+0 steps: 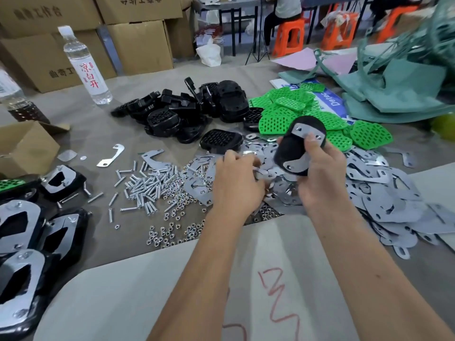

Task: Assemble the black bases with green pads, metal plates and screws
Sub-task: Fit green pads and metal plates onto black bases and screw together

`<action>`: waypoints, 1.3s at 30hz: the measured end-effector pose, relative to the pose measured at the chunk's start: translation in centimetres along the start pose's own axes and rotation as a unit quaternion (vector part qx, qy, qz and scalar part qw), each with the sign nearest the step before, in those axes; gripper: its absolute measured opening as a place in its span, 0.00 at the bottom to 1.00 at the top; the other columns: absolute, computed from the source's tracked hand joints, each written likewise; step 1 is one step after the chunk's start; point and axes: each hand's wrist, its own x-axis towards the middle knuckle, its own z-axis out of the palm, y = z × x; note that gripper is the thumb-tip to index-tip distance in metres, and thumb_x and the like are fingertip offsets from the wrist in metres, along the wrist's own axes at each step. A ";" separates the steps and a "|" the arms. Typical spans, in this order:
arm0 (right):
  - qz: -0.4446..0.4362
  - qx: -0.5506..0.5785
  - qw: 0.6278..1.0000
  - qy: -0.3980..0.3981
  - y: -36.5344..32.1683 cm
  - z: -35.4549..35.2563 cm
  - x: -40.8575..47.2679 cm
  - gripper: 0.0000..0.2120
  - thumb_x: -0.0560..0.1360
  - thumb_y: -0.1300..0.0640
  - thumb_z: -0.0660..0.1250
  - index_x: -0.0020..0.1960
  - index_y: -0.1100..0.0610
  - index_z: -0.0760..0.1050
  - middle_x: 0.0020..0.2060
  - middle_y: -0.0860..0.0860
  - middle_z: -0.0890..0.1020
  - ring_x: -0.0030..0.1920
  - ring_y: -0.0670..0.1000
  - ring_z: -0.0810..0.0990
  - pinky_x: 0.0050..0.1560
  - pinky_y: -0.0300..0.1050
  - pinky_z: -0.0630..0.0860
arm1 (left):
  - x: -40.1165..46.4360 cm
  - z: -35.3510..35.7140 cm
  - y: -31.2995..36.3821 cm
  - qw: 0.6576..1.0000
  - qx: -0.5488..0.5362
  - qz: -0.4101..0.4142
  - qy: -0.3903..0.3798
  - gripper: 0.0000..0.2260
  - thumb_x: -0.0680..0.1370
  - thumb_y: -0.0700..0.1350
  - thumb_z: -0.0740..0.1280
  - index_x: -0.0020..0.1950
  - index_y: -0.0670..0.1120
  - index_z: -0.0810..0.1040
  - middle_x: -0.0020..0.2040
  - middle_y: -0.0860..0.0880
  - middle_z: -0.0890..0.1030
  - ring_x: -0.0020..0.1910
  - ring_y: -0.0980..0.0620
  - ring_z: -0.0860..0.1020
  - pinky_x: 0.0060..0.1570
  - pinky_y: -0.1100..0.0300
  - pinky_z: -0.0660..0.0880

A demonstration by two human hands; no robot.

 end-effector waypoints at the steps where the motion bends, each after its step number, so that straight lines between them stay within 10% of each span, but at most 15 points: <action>1: -0.005 -0.003 1.000 0.020 -0.1 -0.3 0.3 0.06 0.84 0.60 0.65 0.54 0.58 0.81 0.55 0.67 0.84 0.51 0.63 0.85 0.51 0.62 0.84 | 0.2 0.2 0.4 0.999 0.028 0.002 -0.017 0.15 0.76 0.55 0.76 0.60 0.54 0.80 0.59 0.50 0.72 0.62 0.46 0.70 0.60 0.51 0.73; 10: -0.048 -0.098 0.993 0.054 0.8 -0.3 0.8 0.03 0.82 0.58 0.68 0.52 0.53 0.80 0.47 0.51 0.85 0.48 0.51 0.83 0.63 0.65 0.79 | 1.3 -0.4 0.2 0.993 0.068 -0.013 -0.093 0.22 0.72 0.65 0.75 0.51 0.51 0.74 0.57 0.48 0.68 0.61 0.46 0.64 0.58 0.53 0.67; 16: -0.029 -0.100 0.992 0.074 1.5 -0.4 1.3 0.03 0.82 0.57 0.68 0.51 0.52 0.80 0.40 0.46 0.85 0.40 0.45 0.83 0.46 0.45 0.81 | 0.1 -1.5 -1.0 0.989 -0.130 -0.048 0.058 0.17 0.72 0.59 0.78 0.43 0.50 0.75 0.37 0.54 0.77 0.32 0.58 0.72 0.31 0.64 0.68; 19: -0.035 -0.124 0.988 0.082 2.0 -0.7 1.5 0.03 0.83 0.55 0.67 0.50 0.52 0.79 0.40 0.46 0.83 0.36 0.40 0.79 0.38 0.33 0.75 | 0.6 -2.1 -0.7 0.934 -0.324 -0.136 0.070 0.13 0.76 0.51 0.77 0.45 0.44 0.78 0.35 0.51 0.78 0.30 0.57 0.73 0.31 0.66 0.71; 23: -0.033 -0.145 0.987 0.060 1.7 -0.2 1.0 0.17 0.83 0.54 0.67 0.70 0.59 0.74 0.59 0.50 0.83 0.55 0.46 0.80 0.59 0.42 0.76 | 0.1 -3.5 -1.2 0.848 -0.465 -0.244 0.069 0.03 0.78 0.39 0.74 0.48 0.43 0.81 0.44 0.45 0.85 0.32 0.55 0.80 0.32 0.64 0.76; 29: -0.083 -0.180 0.979 -0.038 2.3 1.3 -0.6 0.05 0.83 0.62 0.66 0.54 0.53 0.77 0.45 0.50 0.86 0.40 0.45 0.85 0.40 0.37 0.79 | -2.6 -4.2 -2.7 0.946 -0.193 -0.103 0.239 0.10 0.75 0.42 0.76 0.42 0.53 0.78 0.38 0.56 0.84 0.40 0.56 0.82 0.43 0.56 0.76; 34: -0.059 -0.225 0.966 -0.111 3.5 2.2 -2.1 0.03 0.82 0.57 0.68 0.54 0.50 0.78 0.45 0.47 0.86 0.46 0.48 0.86 0.49 0.47 0.80 | -2.6 -5.2 -3.3 0.796 -0.512 -0.261 0.191 0.08 0.79 0.32 0.69 0.48 0.45 0.81 0.38 0.45 0.84 0.30 0.55 0.77 0.29 0.65 0.73; 39: -0.052 -0.252 0.953 -0.159 4.4 2.7 -3.0 0.02 0.81 0.56 0.69 0.52 0.52 0.78 0.36 0.41 0.84 0.37 0.41 0.83 0.42 0.38 0.76 | -3.8 -6.6 -5.5 0.702 -0.656 -0.255 0.108 0.12 0.78 0.28 0.61 0.51 0.33 0.85 0.45 0.42 0.87 0.44 0.50 0.86 0.45 0.63 0.82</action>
